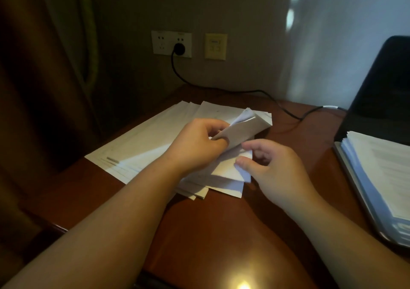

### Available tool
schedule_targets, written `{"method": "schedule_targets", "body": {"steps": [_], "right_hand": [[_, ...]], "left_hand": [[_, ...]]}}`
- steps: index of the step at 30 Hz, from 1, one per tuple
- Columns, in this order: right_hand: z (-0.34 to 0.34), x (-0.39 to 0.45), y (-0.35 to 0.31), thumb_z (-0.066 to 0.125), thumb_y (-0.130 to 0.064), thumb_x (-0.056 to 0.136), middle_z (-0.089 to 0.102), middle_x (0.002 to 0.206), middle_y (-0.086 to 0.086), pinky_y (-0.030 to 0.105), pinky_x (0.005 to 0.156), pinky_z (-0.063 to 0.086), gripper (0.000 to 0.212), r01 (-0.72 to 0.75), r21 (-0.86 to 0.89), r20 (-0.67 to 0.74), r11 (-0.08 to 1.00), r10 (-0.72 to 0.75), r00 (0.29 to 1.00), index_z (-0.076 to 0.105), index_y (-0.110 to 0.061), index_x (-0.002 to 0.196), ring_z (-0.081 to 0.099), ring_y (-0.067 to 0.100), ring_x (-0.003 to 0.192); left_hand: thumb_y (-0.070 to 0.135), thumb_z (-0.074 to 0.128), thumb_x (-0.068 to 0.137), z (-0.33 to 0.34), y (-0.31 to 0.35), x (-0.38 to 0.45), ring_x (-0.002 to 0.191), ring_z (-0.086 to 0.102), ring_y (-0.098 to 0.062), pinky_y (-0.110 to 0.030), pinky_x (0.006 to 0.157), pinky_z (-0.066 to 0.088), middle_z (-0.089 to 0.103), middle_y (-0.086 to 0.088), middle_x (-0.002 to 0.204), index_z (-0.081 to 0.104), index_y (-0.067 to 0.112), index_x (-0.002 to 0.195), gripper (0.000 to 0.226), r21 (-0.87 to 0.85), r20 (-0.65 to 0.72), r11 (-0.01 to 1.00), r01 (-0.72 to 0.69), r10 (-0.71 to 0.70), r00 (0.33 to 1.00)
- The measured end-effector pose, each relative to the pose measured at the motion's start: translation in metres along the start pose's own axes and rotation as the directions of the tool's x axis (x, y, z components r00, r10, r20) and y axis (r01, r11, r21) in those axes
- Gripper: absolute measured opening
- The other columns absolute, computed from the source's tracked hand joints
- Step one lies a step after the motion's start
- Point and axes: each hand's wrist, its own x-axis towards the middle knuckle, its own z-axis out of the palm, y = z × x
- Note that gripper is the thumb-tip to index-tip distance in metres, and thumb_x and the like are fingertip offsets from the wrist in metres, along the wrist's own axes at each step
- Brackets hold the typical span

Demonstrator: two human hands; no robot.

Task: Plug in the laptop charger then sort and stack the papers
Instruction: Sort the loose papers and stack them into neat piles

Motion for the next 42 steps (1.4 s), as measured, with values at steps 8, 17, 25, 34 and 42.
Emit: {"method": "schedule_targets", "body": {"steps": [8, 17, 25, 34, 42], "right_hand": [[-0.014, 0.003, 0.000, 0.075, -0.018, 0.085, 0.072, 0.076, -0.024, 0.012, 0.063, 0.047, 0.014, -0.110, 0.385, -0.133, 0.917, 0.173, 0.976, 0.075, -0.032, 0.083, 0.064, -0.012, 0.078], [-0.037, 0.007, -0.010, 0.047, 0.007, 0.094, 0.069, 0.098, 0.008, 0.032, 0.058, 0.059, 0.038, -0.346, 0.764, 0.089, 0.544, 0.443, 0.892, 0.061, -0.021, 0.115, 0.073, 0.022, 0.078], [-0.041, 0.005, 0.000, 0.058, -0.013, 0.097, 0.077, 0.087, 0.006, 0.037, 0.063, 0.059, 0.013, -0.367, 0.699, 0.138, 0.614, 0.388, 0.911, 0.069, -0.012, 0.105, 0.075, 0.027, 0.078], [-0.045, 0.007, 0.004, 0.043, 0.020, 0.088, 0.071, 0.086, -0.027, 0.031, 0.065, 0.061, 0.065, -0.229, 0.595, -0.016, 0.771, 0.297, 0.955, 0.059, -0.037, 0.116, 0.067, 0.006, 0.088], [-0.062, -0.001, -0.015, 0.056, 0.003, 0.095, 0.062, 0.080, -0.043, 0.006, 0.042, 0.043, 0.046, 0.008, 0.504, -0.208, 0.864, 0.112, 0.972, 0.060, -0.037, 0.118, 0.056, -0.025, 0.077]], "left_hand": [[0.018, 0.060, 0.097, -0.001, 0.005, 0.000, 0.096, 0.064, -0.012, -0.032, 0.077, 0.061, 0.068, 0.008, 0.107, 0.070, 0.032, 0.119, 0.028, -0.031, 0.001, 1.000, 0.003, -0.003, 1.000], [0.019, 0.067, 0.094, 0.002, 0.012, -0.004, 0.087, 0.066, -0.006, -0.021, 0.070, 0.057, 0.072, 0.016, 0.094, 0.077, 0.036, 0.096, 0.020, -0.086, 0.059, 0.996, 0.005, 0.000, 0.998], [0.011, 0.078, 0.083, 0.004, 0.014, -0.003, 0.091, 0.069, -0.012, -0.037, 0.085, 0.060, 0.074, 0.011, 0.092, 0.081, 0.026, 0.089, 0.017, -0.039, 0.205, 0.995, -0.090, 0.096, 0.974], [0.036, 0.067, 0.090, 0.004, 0.010, -0.001, 0.115, 0.051, 0.007, -0.021, 0.091, 0.045, 0.053, 0.030, 0.124, 0.067, 0.042, 0.106, 0.016, -0.034, -0.125, 0.999, -0.034, 0.029, 0.992], [0.038, 0.070, 0.089, -0.016, 0.008, 0.009, 0.105, 0.064, -0.031, -0.051, 0.084, 0.056, 0.064, -0.004, 0.117, 0.052, 0.032, 0.132, 0.047, -0.570, -0.099, 0.746, 0.345, -0.479, 0.872]]}}
